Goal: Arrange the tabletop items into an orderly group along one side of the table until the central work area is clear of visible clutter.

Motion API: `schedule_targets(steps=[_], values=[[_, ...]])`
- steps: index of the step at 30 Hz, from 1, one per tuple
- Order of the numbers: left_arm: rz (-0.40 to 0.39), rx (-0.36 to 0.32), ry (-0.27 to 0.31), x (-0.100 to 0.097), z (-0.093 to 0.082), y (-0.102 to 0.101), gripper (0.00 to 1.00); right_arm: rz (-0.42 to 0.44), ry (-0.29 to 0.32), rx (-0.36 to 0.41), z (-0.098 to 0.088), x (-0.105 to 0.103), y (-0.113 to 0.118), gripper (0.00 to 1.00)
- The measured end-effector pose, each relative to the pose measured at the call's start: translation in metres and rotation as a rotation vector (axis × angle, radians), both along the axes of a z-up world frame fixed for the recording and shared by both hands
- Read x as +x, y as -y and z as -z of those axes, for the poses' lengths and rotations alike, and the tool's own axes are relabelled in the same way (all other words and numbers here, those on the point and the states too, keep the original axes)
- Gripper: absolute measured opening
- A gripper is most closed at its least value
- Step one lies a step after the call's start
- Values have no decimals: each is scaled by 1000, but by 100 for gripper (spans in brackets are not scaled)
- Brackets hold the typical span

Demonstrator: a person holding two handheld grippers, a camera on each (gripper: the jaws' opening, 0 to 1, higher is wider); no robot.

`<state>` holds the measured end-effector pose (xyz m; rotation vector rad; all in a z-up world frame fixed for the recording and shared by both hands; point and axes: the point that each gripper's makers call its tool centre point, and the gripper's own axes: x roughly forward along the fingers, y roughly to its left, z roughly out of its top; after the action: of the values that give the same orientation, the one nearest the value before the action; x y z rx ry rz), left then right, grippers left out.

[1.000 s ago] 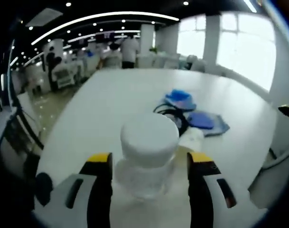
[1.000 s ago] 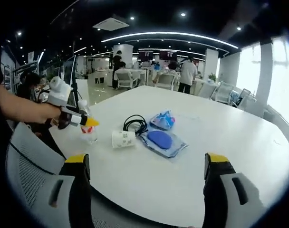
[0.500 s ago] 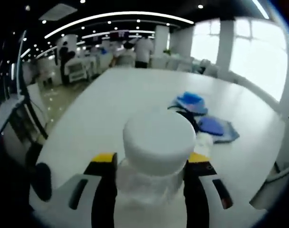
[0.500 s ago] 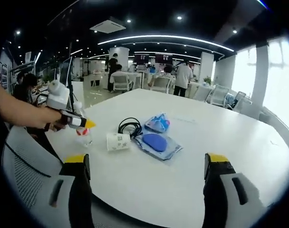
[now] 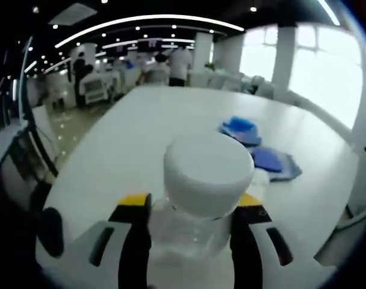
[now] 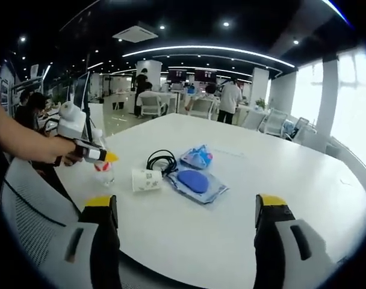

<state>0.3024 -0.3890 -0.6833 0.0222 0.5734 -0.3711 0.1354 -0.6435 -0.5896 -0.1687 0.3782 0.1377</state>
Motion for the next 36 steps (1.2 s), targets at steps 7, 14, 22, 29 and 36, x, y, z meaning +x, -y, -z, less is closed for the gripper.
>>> schedule_targets(steps=[7,14,22,29,36], values=[[79,44,37,5,-2,5,47,15,7,-2,-1,0,3,94],[99,10,53,11,-4,3,47,26,15,0,-3,1,6,93],[139,-1,67,22,-4,2,47,26,-6,14,1,1,6,96],[153,-21,61,37,-5,1,47,33,-51,42,9,1,8,99],[209,-22,83,54,-13,9,47,39,-99,52,17,-1,9,100]])
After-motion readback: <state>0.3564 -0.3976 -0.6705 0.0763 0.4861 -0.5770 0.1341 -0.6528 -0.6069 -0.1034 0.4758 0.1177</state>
